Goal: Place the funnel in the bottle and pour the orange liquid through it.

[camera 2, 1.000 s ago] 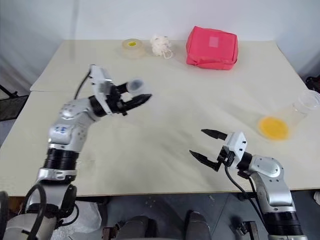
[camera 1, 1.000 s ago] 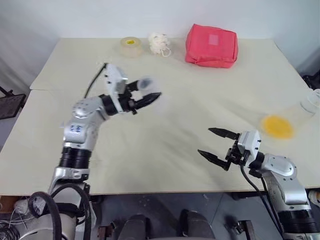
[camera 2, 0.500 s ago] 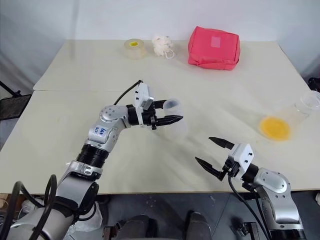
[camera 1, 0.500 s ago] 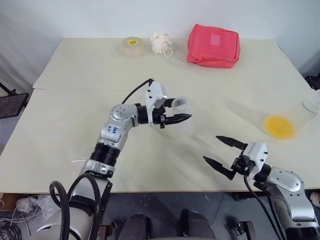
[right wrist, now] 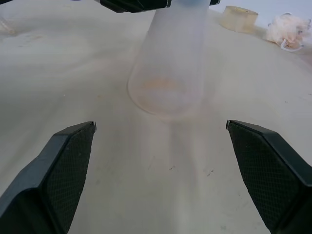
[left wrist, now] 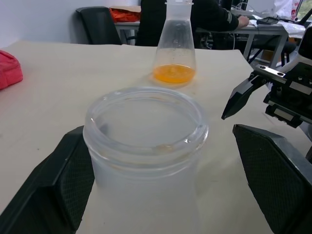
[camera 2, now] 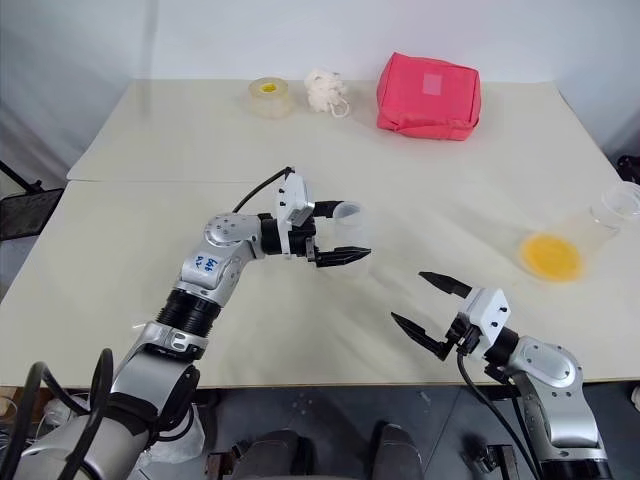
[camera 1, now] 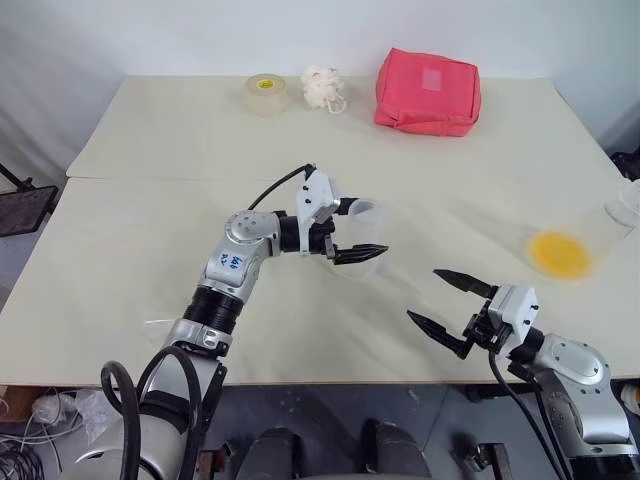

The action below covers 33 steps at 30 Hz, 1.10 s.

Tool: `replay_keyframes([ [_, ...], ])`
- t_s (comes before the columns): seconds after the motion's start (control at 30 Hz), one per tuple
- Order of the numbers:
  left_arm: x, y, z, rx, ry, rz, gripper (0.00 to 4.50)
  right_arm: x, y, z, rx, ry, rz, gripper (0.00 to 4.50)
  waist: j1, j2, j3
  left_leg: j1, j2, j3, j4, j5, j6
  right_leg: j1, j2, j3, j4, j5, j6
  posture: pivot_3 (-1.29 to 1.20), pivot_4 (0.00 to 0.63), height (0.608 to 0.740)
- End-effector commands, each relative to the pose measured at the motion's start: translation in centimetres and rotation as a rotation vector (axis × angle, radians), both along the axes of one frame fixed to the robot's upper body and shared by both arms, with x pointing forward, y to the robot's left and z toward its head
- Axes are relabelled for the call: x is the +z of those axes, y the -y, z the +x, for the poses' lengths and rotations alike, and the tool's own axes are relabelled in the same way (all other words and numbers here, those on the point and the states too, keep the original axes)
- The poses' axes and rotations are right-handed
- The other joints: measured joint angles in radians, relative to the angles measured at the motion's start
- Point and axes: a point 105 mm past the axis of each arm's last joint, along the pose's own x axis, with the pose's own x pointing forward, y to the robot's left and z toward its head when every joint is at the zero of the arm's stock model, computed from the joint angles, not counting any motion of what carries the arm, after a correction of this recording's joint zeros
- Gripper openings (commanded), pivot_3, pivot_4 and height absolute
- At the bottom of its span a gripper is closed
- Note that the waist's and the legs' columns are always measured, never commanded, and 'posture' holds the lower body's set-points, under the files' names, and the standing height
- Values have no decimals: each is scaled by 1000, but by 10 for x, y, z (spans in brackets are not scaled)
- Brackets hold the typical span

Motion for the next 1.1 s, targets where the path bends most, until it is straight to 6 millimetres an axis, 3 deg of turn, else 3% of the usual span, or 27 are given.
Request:
replay_keyframes([
  [0.03,9,-2,-5,-8,22,-25,4472,7,2,0,-14,43,5,4500,0,0,0,0,0,0,0,0,0,0,0,0,0,0,0,0,150,740],
  [0.6,15,-51,-1,89,-18,-14,4472,9,-1,6,4,54,-6,4500,-1,0,0,0,0,-2,2,0,0,0,0,1,1,0,0,0,150,740],
  [0.93,38,-136,-8,339,-9,-45,4472,12,-5,4,89,35,11,4500,-5,0,0,0,1,-1,2,0,0,-2,0,2,3,0,0,0,150,740],
  [1.1,33,-180,-40,483,-25,-54,4472,17,-16,-2,229,12,-2,4500,-7,0,0,0,4,-3,3,0,0,-2,-1,3,5,0,0,0,150,740],
])
